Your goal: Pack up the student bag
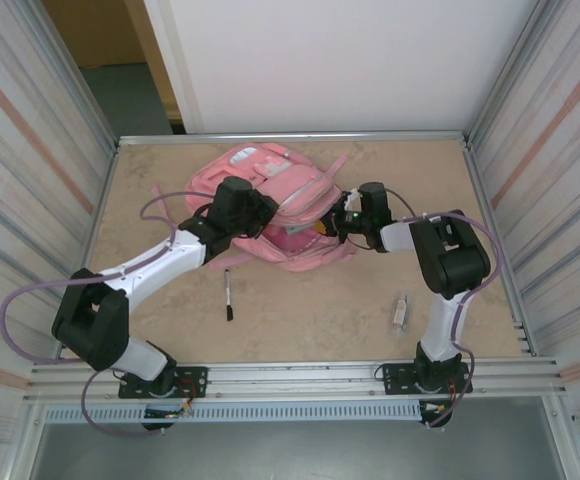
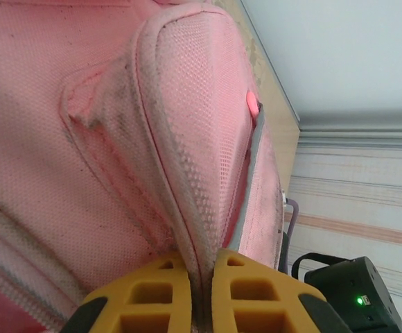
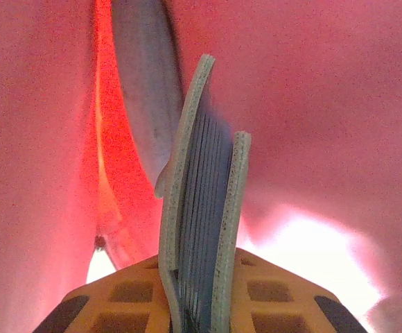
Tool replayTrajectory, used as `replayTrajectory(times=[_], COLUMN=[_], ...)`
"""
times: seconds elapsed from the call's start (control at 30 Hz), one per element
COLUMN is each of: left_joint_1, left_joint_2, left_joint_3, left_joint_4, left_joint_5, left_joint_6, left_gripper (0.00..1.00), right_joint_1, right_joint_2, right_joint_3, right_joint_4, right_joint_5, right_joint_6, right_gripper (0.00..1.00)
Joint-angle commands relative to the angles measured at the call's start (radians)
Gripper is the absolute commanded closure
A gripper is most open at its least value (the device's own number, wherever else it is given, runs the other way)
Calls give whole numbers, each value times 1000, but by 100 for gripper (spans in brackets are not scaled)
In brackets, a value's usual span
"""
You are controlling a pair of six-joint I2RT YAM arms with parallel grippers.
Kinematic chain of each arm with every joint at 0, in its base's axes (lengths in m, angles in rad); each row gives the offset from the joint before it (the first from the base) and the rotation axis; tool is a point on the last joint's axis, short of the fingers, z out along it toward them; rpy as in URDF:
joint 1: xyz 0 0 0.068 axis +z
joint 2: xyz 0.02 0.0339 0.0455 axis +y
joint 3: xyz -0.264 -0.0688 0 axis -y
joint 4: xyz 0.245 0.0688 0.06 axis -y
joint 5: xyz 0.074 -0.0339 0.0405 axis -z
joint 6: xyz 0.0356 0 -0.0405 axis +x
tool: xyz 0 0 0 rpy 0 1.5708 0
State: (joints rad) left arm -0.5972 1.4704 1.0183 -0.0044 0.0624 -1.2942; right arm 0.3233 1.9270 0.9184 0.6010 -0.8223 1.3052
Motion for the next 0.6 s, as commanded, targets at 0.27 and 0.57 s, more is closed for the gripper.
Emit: replayTrajectory(times=[0.27,0.57], left_joint_1=[53,-48], left_joint_2=[-159,-225], left_joint_3=[-102,29], left_joint_4=[139,-224], left_joint_5=[133,-59], left_joint_6=[112,991], left_gripper=[95,1], right_joint_1=[13,54], right_joint_2=[-120,-94], right_joint_3=[19,76], right_joint_4=[189,54], right_joint_5=[-59,-55], right_joint_6=[42,-38], right_gripper=[85,85])
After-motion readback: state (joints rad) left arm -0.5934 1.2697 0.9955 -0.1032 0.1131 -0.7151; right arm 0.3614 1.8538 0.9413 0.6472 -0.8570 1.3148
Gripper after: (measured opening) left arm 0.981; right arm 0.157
